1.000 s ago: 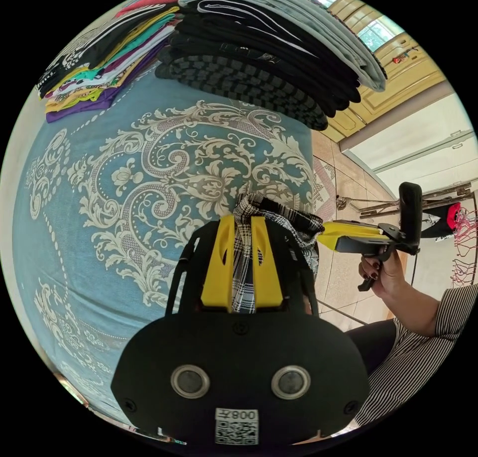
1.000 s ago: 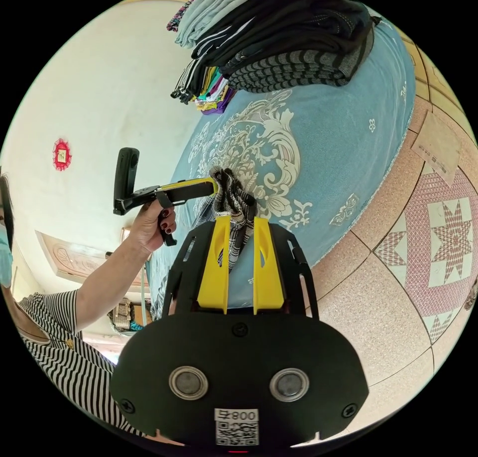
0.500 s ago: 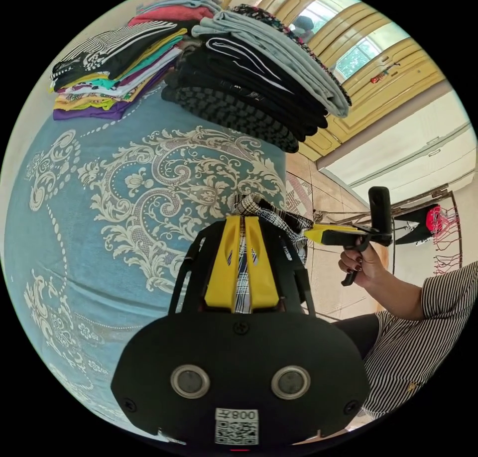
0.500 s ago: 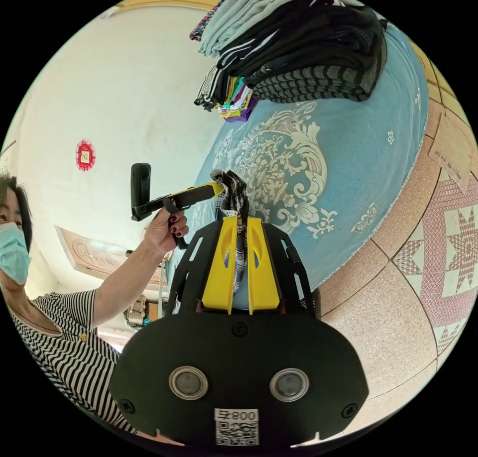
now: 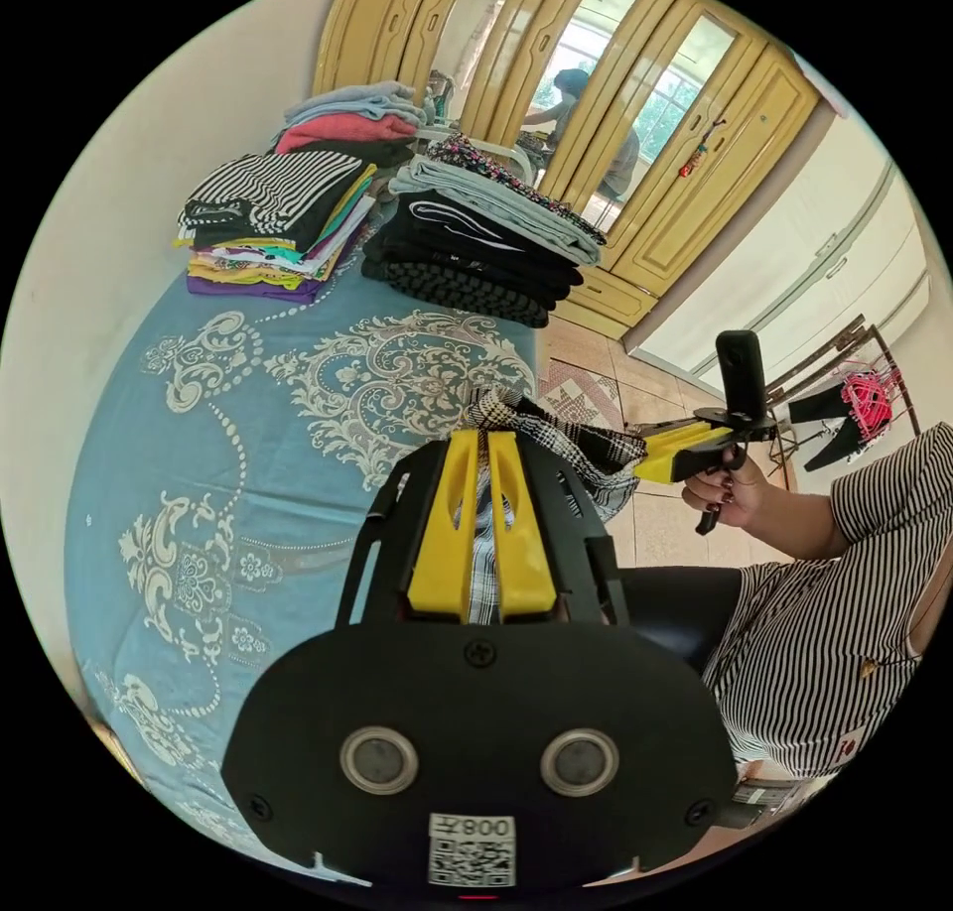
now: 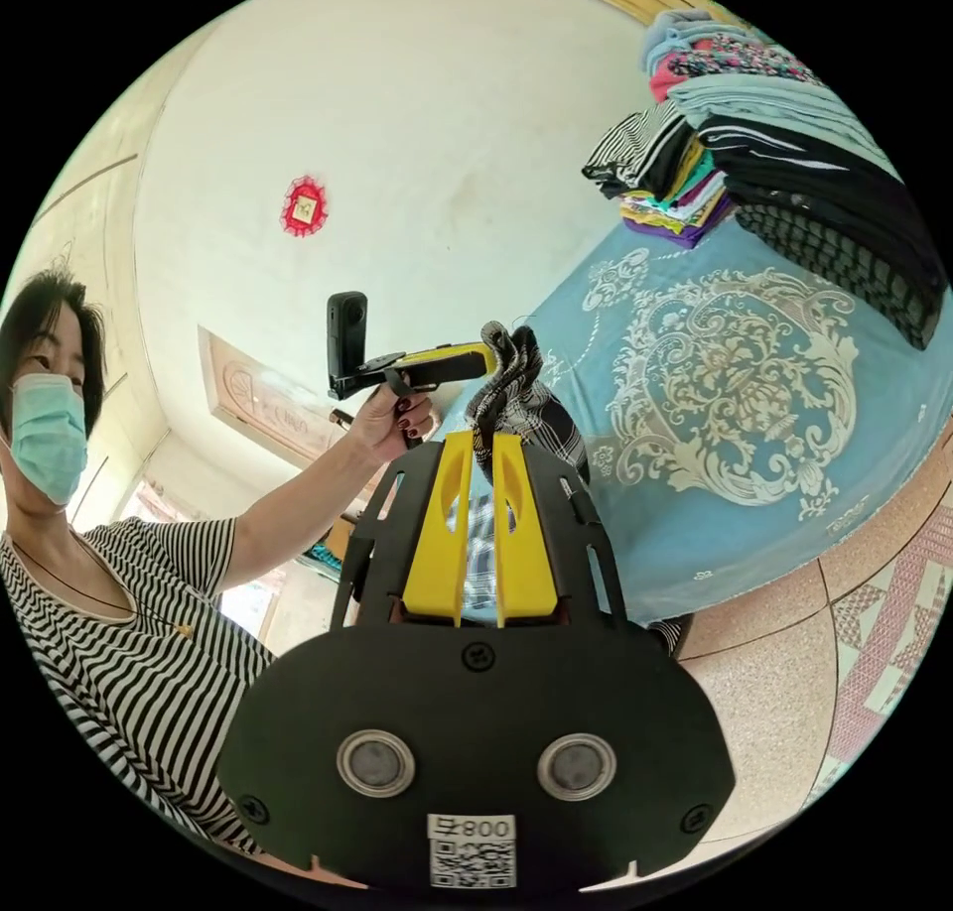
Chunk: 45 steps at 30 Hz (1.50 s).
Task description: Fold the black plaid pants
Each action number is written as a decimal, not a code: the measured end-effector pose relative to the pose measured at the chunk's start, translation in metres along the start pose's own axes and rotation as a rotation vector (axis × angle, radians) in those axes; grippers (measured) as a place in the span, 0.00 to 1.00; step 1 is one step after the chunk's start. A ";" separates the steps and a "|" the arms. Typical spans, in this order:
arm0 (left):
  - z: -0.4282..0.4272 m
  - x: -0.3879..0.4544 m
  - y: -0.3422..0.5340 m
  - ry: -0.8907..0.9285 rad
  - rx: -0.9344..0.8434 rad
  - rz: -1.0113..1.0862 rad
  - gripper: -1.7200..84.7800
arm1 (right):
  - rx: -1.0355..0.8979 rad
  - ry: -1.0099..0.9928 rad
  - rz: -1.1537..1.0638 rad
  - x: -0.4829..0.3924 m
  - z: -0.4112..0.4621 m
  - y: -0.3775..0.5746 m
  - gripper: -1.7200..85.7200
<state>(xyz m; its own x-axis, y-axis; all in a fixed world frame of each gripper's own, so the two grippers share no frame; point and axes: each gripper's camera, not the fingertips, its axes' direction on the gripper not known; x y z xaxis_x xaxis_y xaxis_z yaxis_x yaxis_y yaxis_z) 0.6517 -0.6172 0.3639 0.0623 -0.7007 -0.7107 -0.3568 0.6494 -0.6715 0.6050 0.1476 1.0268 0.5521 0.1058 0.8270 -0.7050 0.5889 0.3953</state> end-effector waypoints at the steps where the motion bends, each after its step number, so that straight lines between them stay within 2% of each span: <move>1: -0.017 0.004 0.010 -0.024 0.002 -0.008 0.05 | -0.010 -0.009 -0.007 -0.007 0.003 0.000 0.05; 11: -0.151 0.019 0.109 -0.145 0.012 -0.146 0.04 | -0.205 -0.083 -0.128 -0.117 0.065 -0.002 0.05; 20: -0.227 0.008 0.204 -0.192 -0.017 -0.305 0.04 | -0.418 -0.073 -0.222 -0.202 0.145 -0.002 0.05; 45: -0.310 -0.057 0.342 -0.121 -0.156 -0.447 0.04 | -0.829 0.021 -0.342 -0.333 0.326 -0.004 0.06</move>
<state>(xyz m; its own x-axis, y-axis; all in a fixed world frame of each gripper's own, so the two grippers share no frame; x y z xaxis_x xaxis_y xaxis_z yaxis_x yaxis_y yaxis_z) 0.2374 -0.4465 0.2394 0.3457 -0.8555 -0.3855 -0.4051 0.2346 -0.8837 0.2786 -0.1512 0.8804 0.6868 -0.1712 0.7064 0.0429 0.9797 0.1957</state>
